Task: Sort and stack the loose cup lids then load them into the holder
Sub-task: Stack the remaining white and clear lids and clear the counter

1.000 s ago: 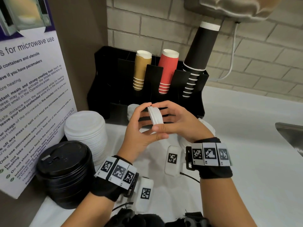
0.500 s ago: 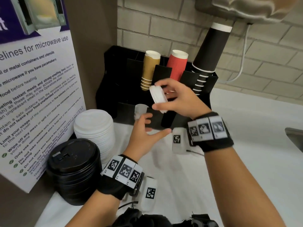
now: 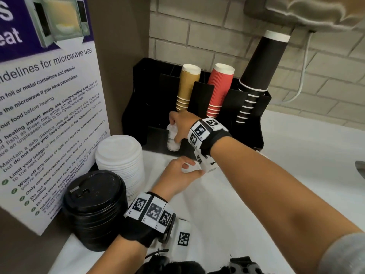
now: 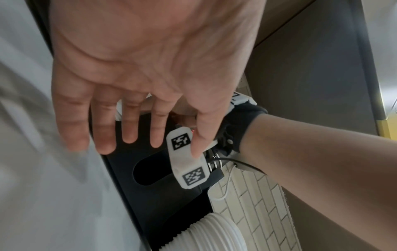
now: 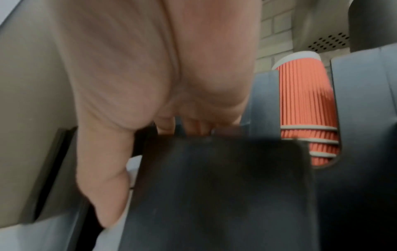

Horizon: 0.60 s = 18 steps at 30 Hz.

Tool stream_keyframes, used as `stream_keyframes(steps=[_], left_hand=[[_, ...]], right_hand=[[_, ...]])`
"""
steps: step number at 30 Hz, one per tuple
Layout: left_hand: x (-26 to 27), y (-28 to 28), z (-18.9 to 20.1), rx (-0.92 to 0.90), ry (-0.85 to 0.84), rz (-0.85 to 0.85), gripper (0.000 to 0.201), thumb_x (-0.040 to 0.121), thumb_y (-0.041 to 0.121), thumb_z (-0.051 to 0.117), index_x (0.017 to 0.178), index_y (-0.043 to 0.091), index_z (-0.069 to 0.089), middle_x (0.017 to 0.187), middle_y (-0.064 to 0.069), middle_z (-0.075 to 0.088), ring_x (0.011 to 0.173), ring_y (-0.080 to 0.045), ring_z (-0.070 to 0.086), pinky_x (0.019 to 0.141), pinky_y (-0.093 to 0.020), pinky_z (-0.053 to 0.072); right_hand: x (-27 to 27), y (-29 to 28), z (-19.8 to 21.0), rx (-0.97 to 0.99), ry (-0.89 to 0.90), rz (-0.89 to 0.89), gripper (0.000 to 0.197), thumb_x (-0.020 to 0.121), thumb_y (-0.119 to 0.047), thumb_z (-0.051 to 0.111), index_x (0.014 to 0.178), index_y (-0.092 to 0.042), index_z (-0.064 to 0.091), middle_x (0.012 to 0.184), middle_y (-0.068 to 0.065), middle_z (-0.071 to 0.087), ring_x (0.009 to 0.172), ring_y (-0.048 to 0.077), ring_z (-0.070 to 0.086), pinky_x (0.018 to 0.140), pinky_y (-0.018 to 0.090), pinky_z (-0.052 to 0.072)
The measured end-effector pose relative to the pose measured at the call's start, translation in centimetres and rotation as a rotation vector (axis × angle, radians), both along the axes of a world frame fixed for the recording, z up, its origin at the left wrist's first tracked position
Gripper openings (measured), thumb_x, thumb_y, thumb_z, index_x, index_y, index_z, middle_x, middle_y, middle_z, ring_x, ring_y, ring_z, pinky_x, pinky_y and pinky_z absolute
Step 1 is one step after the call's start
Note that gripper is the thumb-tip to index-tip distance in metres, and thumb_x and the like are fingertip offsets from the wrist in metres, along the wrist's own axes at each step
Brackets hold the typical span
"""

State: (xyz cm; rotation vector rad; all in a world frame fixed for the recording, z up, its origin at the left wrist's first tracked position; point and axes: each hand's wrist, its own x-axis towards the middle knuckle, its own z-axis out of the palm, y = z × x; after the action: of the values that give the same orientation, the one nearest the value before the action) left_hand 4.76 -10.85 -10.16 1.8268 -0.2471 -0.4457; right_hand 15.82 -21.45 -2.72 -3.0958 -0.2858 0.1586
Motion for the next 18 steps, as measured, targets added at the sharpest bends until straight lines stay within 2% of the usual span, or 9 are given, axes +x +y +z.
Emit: stream_keyframes(steps=[3, 6, 9, 12, 14, 18], left_hand=[[0.0, 0.1, 0.1, -0.019, 0.018, 0.007, 0.030, 0.080, 0.038, 0.075, 0.103, 0.028, 0.059, 0.113, 0.005, 0.054, 0.103, -0.012, 0.055, 0.077, -0.024, 0.042], [0.0, 0.2, 0.1, -0.026, 0.021, 0.003, 0.028, 0.082, 0.037, 0.074, 0.103, 0.028, 0.058, 0.114, 0.005, 0.054, 0.104, -0.011, 0.054, 0.077, -0.024, 0.041], [0.0, 0.2, 0.1, -0.027, 0.020, -0.009, 0.028, 0.081, 0.038, 0.074, 0.102, 0.029, 0.059, 0.113, 0.005, 0.054, 0.104, -0.010, 0.053, 0.076, -0.023, 0.041], [0.1, 0.0, 0.1, -0.017, 0.012, -0.014, 0.027, 0.081, 0.038, 0.074, 0.101, 0.029, 0.058, 0.113, 0.006, 0.054, 0.105, -0.011, 0.054, 0.080, -0.025, 0.042], [0.2, 0.0, 0.1, -0.016, 0.007, -0.017, 0.024, 0.082, 0.037, 0.074, 0.097, 0.030, 0.057, 0.112, 0.006, 0.054, 0.105, -0.012, 0.054, 0.084, -0.027, 0.042], [0.1, 0.0, 0.1, -0.021, 0.012, -0.018, 0.021, 0.082, 0.038, 0.074, 0.089, 0.035, 0.054, 0.111, 0.008, 0.054, 0.099, -0.009, 0.056, 0.081, -0.026, 0.042]], right_hand=[[0.2, 0.1, -0.9, -0.040, 0.040, 0.004, 0.063, 0.063, -0.017, 0.082, 0.114, -0.008, 0.047, 0.107, 0.014, 0.051, 0.089, 0.030, 0.059, 0.062, 0.034, 0.047], [0.3, 0.1, -1.3, -0.094, 0.033, 0.001, 0.075, 0.061, -0.023, 0.086, 0.123, -0.010, 0.045, 0.113, 0.014, 0.049, 0.096, 0.031, 0.057, 0.070, 0.037, 0.051], [0.4, 0.1, -1.5, -0.112, 0.000, -0.005, 0.073, 0.064, -0.027, 0.084, 0.125, -0.011, 0.047, 0.117, 0.013, 0.048, 0.104, 0.031, 0.053, 0.075, 0.039, 0.051], [0.4, 0.4, -1.9, -0.077, 0.005, 0.017, 0.066, 0.063, -0.026, 0.082, 0.121, -0.013, 0.053, 0.109, 0.008, 0.047, 0.094, 0.027, 0.056, 0.065, 0.034, 0.048], [0.2, 0.6, -2.3, -0.039, -0.017, 0.026, 0.060, 0.063, -0.024, 0.079, 0.117, -0.015, 0.055, 0.101, 0.004, 0.046, 0.087, 0.025, 0.055, 0.056, 0.029, 0.041], [0.1, 0.9, -2.9, -0.032, -0.064, 0.031, 0.049, 0.069, -0.018, 0.074, 0.115, -0.014, 0.057, 0.098, 0.007, 0.051, 0.087, 0.028, 0.057, 0.058, 0.029, 0.038]])
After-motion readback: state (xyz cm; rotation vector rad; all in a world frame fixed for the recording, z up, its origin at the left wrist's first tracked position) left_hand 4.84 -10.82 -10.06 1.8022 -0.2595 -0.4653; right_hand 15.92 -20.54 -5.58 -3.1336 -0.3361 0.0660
